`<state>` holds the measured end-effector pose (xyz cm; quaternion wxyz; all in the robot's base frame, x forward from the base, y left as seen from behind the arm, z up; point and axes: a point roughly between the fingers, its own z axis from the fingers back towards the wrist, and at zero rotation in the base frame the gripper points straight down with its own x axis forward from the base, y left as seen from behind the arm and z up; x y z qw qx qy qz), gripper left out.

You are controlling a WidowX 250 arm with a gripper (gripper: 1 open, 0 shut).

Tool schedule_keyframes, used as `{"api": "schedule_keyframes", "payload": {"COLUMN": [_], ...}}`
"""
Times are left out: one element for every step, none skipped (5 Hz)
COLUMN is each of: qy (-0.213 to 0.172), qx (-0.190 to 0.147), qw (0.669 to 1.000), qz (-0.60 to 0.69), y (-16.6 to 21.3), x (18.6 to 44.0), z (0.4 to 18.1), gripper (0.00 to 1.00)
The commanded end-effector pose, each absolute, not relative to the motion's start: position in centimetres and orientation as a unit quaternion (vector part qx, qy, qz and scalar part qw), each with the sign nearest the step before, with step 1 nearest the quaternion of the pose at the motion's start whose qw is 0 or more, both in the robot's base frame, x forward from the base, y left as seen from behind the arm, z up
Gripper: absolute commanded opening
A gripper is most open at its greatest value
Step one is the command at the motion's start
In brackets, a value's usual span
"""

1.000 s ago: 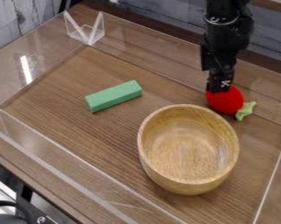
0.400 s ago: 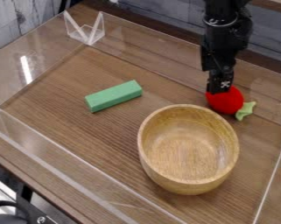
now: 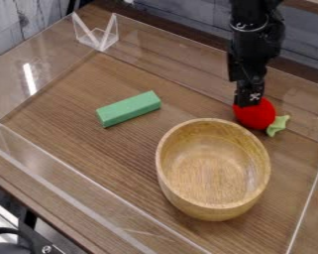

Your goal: Move the red object to the right side of the table

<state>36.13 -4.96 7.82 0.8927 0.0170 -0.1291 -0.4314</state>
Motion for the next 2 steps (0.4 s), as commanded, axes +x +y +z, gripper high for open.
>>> {"api": "schedule_keyframes", "payload": {"qy": [-0.163,-0.164], "qx": [0.026,0.025], "qw": [0.889,0.888], "qz": [-0.427,-0.428], "y": [-4.85,-5.01], "x": [36.63,36.76], "z": [9.93,9.6], "gripper": [1.0,1.0]}}
